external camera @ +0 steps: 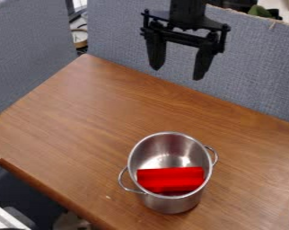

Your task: Put the red object in the metal pot

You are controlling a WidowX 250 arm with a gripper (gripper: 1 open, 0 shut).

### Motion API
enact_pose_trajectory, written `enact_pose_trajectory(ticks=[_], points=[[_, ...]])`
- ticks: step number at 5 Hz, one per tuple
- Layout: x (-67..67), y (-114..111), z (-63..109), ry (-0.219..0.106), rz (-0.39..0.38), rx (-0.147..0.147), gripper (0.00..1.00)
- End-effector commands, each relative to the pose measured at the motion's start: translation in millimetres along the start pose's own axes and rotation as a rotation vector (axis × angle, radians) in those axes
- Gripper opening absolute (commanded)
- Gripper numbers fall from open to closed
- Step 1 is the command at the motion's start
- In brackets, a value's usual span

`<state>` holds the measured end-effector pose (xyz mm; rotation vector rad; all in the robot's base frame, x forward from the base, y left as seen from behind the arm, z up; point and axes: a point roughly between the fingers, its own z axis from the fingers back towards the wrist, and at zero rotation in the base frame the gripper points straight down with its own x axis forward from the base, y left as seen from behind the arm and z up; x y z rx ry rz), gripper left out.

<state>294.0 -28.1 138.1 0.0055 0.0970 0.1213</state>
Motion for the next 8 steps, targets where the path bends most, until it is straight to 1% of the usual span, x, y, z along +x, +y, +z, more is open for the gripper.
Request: enact_pose_trajectory(ticks=[1,2,3,4,5,6,7,8], points=[[22.3,23,-26.3,-0.057,-0.211,0.011,1.0],[40.3,49,-64.0,-0.062,-0.386,0.034,1.0],[31.0,56,-55.0,-0.069,-0.327,0.054,1.0],[20.4,63,-42.7,-0.081,-0.266,0.045,1.0],[6.9,51,-27.4,-0.083,-0.297,0.045,1.0],[-6.7,33,-5.6,-0.09,-0.3,0.031,1.0],[-11.4,11,4.4,-0.111,-0.126,-0.003,1.0],[-8.3,2,3.0,-0.125,-0.014,0.0,1.0]])
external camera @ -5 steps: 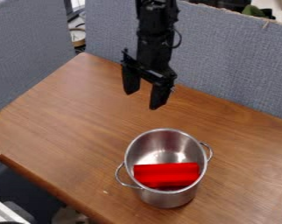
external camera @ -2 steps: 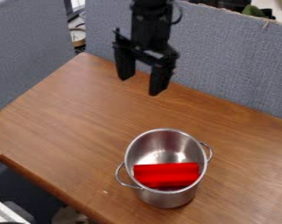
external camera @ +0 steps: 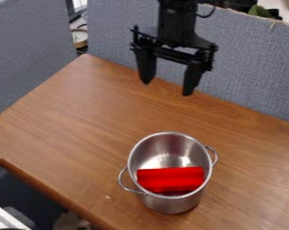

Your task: Put the red object in the metal pot

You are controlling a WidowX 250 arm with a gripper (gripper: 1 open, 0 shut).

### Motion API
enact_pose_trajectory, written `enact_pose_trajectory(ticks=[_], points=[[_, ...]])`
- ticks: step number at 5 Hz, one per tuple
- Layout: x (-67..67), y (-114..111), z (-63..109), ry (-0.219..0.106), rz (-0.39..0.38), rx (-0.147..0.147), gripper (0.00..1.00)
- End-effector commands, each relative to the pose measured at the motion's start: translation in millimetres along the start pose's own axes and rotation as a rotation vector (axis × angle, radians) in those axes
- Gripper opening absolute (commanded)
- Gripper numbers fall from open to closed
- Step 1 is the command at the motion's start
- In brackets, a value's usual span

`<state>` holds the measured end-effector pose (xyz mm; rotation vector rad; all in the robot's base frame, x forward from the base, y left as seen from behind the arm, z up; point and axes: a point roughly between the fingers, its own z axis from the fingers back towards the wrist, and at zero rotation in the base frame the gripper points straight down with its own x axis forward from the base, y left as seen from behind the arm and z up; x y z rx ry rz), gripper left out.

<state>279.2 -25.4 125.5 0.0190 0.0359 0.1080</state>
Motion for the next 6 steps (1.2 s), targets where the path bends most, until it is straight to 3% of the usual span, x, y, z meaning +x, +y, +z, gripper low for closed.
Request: enact_pose_trajectory(ticks=[1,3,5,6], points=[[11.3,-7,15.4,-0.072,0.083,0.003,1.0],[0.1,19,5.6,-0.054,-0.166,0.019,1.0],[-1.5,-54,0.0,-0.061,0.003,0.02,1.0],[-8.0,-17,18.8,-0.06,0.162,0.025,1.0]])
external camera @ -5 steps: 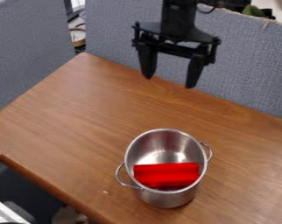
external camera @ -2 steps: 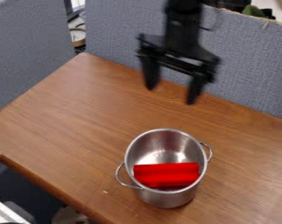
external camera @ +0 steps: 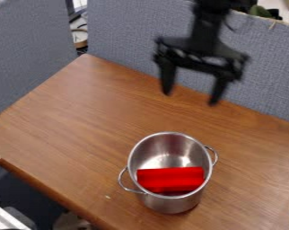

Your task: Put the red object in the metal pot

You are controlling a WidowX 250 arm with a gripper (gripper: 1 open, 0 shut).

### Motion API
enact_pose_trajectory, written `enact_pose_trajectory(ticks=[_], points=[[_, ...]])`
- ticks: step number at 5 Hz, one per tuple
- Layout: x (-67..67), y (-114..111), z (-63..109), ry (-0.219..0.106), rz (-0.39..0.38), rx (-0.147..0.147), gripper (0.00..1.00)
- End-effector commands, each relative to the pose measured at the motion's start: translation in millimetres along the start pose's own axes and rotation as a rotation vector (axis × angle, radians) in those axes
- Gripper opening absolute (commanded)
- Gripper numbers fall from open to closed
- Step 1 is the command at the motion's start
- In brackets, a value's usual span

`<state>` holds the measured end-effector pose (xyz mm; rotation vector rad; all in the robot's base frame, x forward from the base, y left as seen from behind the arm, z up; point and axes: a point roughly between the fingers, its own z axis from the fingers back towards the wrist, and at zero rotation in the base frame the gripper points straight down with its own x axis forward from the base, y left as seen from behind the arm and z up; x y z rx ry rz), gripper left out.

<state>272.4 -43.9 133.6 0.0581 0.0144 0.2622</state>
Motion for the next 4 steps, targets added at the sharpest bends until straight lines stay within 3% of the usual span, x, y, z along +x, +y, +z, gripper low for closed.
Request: enact_pose_trajectory(ticks=[1,2,3,4], points=[[1.1,44,12.4,-0.05,0.132,-0.005,1.0],[6.2,57,9.2,-0.061,0.281,0.007,1.0],[6.8,54,9.0,-0.061,0.339,0.005,1.0],[2.3,56,-20.6,-0.048,0.317,0.0,1.0]])
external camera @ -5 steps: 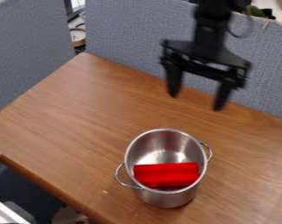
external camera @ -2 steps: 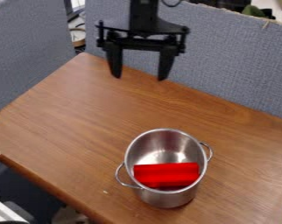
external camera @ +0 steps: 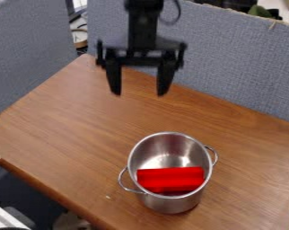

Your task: Put the red object in the metal pot

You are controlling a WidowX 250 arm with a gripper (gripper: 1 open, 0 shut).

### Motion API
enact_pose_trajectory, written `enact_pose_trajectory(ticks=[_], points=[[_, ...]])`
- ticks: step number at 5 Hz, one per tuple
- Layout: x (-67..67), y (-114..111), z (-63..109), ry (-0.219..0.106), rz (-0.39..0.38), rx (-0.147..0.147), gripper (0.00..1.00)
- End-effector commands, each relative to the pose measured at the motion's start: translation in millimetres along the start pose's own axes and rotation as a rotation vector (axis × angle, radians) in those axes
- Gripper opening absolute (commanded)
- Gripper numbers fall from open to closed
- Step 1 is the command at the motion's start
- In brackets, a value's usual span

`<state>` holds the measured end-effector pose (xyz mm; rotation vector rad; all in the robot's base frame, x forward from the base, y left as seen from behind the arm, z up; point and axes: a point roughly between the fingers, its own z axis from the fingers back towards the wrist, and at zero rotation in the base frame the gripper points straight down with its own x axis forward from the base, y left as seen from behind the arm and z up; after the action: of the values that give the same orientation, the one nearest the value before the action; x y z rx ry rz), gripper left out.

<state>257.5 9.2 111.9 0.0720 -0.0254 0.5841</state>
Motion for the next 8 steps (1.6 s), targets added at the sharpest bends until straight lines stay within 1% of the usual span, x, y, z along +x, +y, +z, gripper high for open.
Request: enact_pose_trajectory(ticks=[1,2,3,4,5,6,7,8], points=[[42.0,31,17.0,-0.008,0.104,-0.014,1.0],[91.8,60,20.1,0.012,0.24,-0.016,1.0],[69.5,50,-2.3,0.024,0.291,-0.047,1.0],[47.8,22,-14.8,0.041,0.293,-0.1,1.0],[81.5,45,-2.8,0.021,0.232,-0.136,1.0],[90.9,51,7.8,0.025,0.164,-0.144,1.0],[87.3,58,-19.5,0.052,0.055,-0.193,1.0],[83.6,58,-39.7,0.063,-0.041,-0.207,1.0]])
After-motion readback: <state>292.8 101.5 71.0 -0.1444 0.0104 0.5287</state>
